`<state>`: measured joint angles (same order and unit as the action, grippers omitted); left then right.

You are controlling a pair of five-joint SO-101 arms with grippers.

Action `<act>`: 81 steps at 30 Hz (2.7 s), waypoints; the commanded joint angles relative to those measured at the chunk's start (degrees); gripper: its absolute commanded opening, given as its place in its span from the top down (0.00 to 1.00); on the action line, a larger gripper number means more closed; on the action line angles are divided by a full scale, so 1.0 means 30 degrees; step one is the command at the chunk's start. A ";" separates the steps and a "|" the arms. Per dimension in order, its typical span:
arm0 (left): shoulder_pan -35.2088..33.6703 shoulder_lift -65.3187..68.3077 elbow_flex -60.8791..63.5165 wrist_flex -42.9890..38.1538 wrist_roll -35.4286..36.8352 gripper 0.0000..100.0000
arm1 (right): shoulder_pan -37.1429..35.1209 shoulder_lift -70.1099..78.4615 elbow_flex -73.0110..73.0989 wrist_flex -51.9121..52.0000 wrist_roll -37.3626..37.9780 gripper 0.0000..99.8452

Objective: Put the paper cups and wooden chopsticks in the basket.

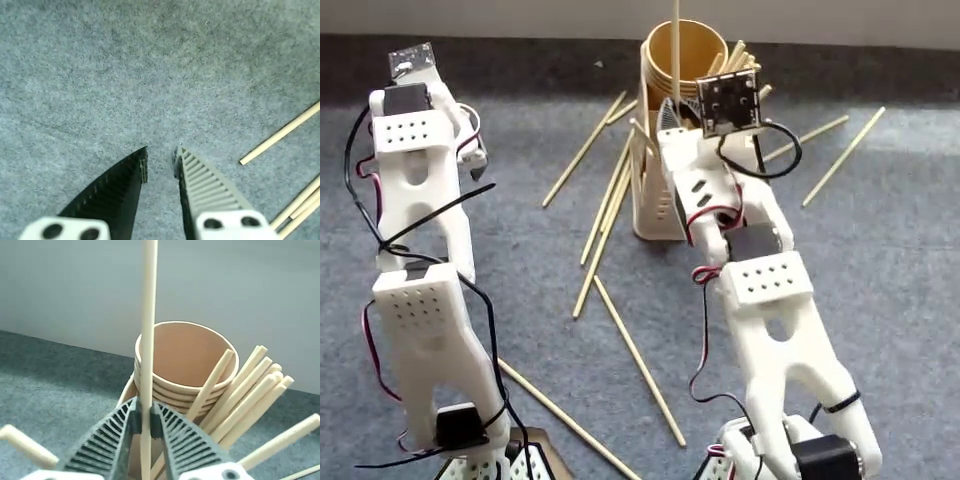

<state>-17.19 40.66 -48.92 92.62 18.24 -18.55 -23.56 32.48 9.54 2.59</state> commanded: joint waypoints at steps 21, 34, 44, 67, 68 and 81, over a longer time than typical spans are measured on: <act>0.0337 0.1040 -0.0220 -0.0381 0.0088 0.89 | 0.9304 -0.0864 -0.6549 0.3971 -0.2842 0.87; 0.0308 0.1040 -0.0220 -0.0352 0.0117 0.89 | 1.0769 1.6337 -1.5575 0.8044 -0.3429 0.87; 0.0337 0.1040 -0.0220 -0.0352 0.0117 0.89 | 1.1414 2.3692 -2.1582 1.0359 -0.1729 0.87; 0.0366 0.1040 -0.0220 -0.0469 0.0117 0.89 | 0.9509 2.1758 -4.4821 2.6125 -0.1846 0.99; 0.0366 0.1040 -0.0220 -0.0469 0.0117 0.89 | 0.8689 2.0557 -4.5788 2.6945 -0.1817 0.99; 0.0249 0.1040 -0.0220 -0.0381 0.0117 0.89 | 0.0571 1.2498 -4.4996 2.9201 -0.2579 0.99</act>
<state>-17.19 44.70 -48.84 91.74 18.24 -14.68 14.51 -96.22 97.45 -4.53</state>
